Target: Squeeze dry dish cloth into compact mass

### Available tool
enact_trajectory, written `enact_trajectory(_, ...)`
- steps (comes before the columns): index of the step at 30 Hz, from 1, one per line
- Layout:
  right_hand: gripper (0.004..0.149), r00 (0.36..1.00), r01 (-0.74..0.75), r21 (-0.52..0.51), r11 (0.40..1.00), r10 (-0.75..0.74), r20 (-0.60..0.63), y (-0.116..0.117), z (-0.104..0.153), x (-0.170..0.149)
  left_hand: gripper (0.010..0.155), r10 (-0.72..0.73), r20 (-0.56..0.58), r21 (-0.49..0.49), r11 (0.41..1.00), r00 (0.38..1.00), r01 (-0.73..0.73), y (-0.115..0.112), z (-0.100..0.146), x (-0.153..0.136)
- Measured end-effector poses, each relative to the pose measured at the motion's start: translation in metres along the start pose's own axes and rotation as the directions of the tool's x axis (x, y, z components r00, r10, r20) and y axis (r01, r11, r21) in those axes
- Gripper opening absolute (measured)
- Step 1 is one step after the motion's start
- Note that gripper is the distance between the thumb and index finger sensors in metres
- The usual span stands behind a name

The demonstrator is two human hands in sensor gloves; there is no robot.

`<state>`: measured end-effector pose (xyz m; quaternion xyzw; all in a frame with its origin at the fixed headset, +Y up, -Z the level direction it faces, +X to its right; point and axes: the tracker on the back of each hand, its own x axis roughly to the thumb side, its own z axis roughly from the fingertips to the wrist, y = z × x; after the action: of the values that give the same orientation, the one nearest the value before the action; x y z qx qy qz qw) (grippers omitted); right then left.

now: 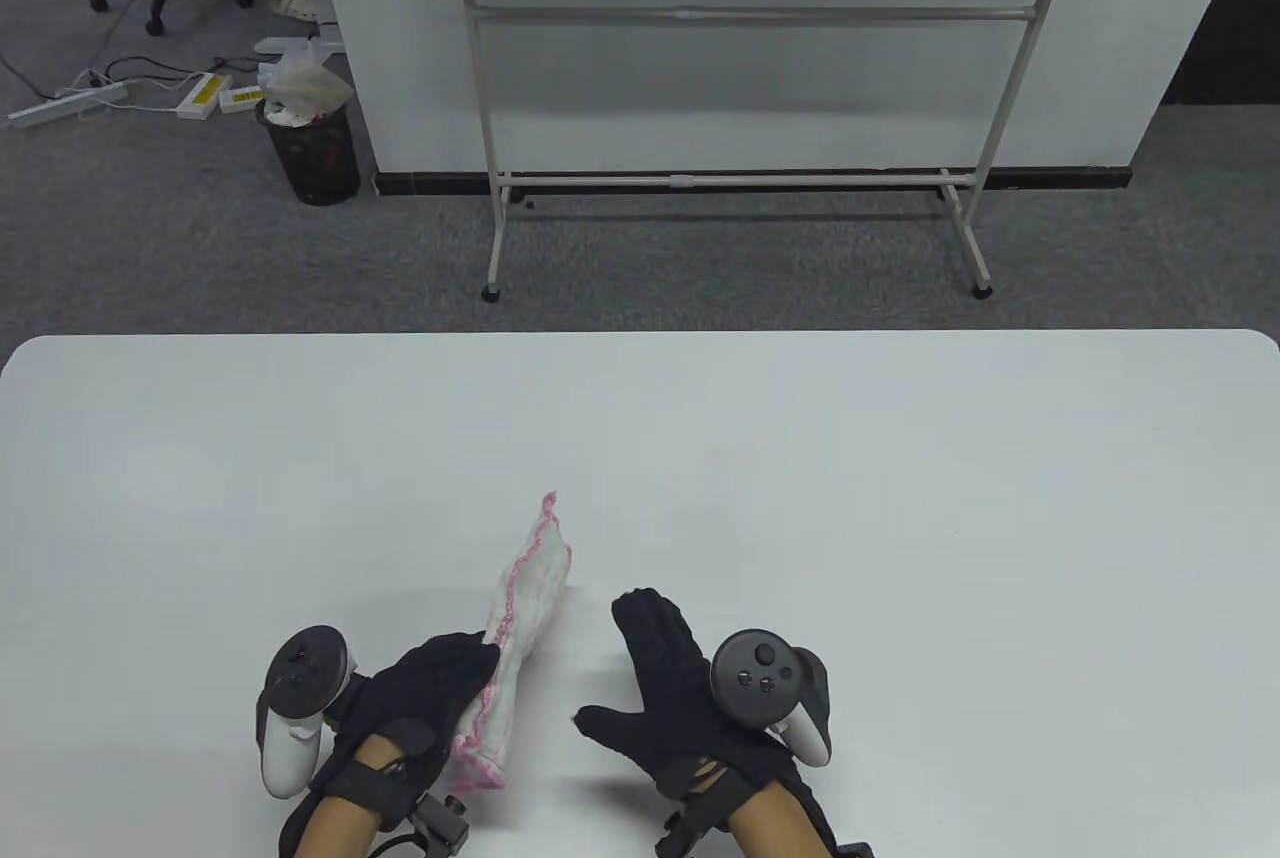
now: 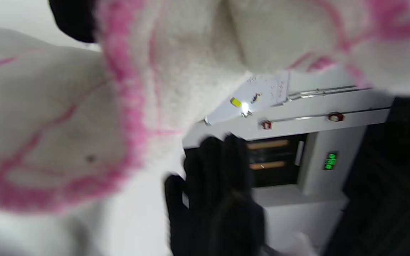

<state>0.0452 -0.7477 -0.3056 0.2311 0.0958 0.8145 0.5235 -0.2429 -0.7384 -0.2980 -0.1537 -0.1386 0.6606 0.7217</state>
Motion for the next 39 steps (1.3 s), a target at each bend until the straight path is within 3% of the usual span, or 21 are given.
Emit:
enact_trajectory(6,0.119,0.959,0.282,0.188,0.941,-0.283,-0.018,0.016,-0.002,-0.003,0.046,0.206,0.046,-0.206,0.959,0.977,-0.192,-0.032,-0.009,0.003)
enact_trajectory(10,0.118,0.930,0.366,0.179,0.913,-0.367,-0.029,0.023,-0.004,0.001,0.047,0.251,0.030,-0.247,0.940,0.968,-0.236,-0.044,-0.013,-0.002)
enact_trajectory(12,0.104,0.916,0.401,0.132,0.906,-0.395,-0.075,0.022,-0.005,0.003,0.047,0.242,0.012,-0.255,0.939,0.970,-0.231,-0.046,-0.013,-0.003)
enact_trajectory(15,0.079,0.944,0.324,0.080,0.943,-0.317,-0.091,0.016,-0.006,0.001,0.048,0.189,0.004,-0.249,0.951,0.982,-0.182,-0.042,-0.011,0.001)
enact_trajectory(17,0.067,0.944,0.316,0.017,0.949,-0.312,-0.106,0.010,-0.006,-0.003,0.052,0.097,0.019,-0.191,0.977,0.995,-0.092,-0.037,-0.007,0.004)
enact_trajectory(20,0.053,0.934,0.332,-0.077,0.940,-0.339,-0.110,0.002,-0.004,-0.007,0.068,-0.095,0.060,-0.010,0.995,0.994,0.096,-0.029,0.002,0.015)
enact_trajectory(21,0.052,0.939,0.315,-0.103,0.943,-0.326,-0.109,-0.001,-0.003,-0.008,0.072,-0.185,0.074,0.072,0.981,0.980,0.180,-0.026,0.006,0.020)
enact_trajectory(24,0.051,0.951,0.262,-0.184,0.947,-0.286,-0.118,-0.008,0.000,-0.006,0.078,-0.376,0.145,0.194,0.918,0.915,0.346,-0.022,0.016,0.036)
enact_trajectory(26,0.050,0.951,0.232,-0.254,0.939,-0.274,-0.146,-0.012,0.002,-0.006,0.079,-0.435,0.205,0.262,0.887,0.877,0.380,-0.023,0.022,0.047)
enact_trajectory(29,0.050,0.940,0.234,-0.321,0.918,-0.298,-0.168,-0.014,0.004,-0.008,0.078,-0.582,0.293,0.310,0.809,0.759,0.500,-0.036,0.031,0.063)
enact_trajectory(32,0.050,0.933,0.237,-0.329,0.914,-0.309,-0.185,-0.013,0.005,-0.009,0.074,-0.687,0.332,0.250,0.724,0.646,0.643,-0.061,0.030,0.066)
enact_trajectory(35,0.051,0.929,0.252,-0.315,0.915,-0.320,-0.185,-0.012,0.005,-0.009,0.072,-0.726,0.331,0.130,0.668,0.603,0.733,-0.086,0.019,0.055)
enact_trajectory(39,0.051,0.931,0.283,-0.249,0.926,-0.327,-0.160,-0.011,0.005,-0.008,0.078,-0.781,0.268,0.063,0.599,0.565,0.798,-0.097,0.006,0.045)
